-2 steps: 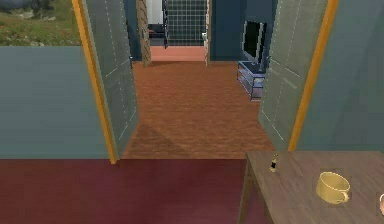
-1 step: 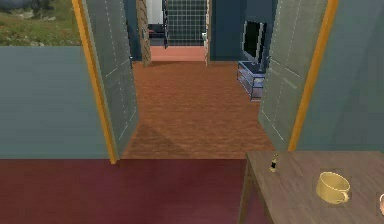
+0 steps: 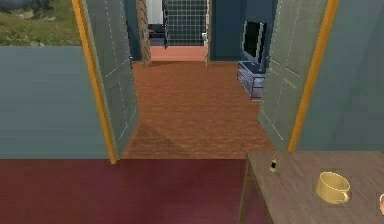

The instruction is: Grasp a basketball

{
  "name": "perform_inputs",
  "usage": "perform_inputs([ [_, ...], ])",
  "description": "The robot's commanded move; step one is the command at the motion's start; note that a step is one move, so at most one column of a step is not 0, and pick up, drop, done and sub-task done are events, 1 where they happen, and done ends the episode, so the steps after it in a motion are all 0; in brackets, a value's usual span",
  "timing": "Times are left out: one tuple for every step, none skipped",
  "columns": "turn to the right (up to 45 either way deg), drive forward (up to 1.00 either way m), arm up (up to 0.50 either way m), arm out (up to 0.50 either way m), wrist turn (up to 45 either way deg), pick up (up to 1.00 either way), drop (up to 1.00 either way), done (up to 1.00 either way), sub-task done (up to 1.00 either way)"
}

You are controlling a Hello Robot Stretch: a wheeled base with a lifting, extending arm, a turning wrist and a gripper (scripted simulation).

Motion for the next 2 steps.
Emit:
perform_inputs([
  [0.0,0.00,-0.24,0.00,0.0,0.00,0.00,0.00,0.00],
  [0.0,0.00,0.00,0.00,0.0,1.00,0.00,0.00,0.00],
])
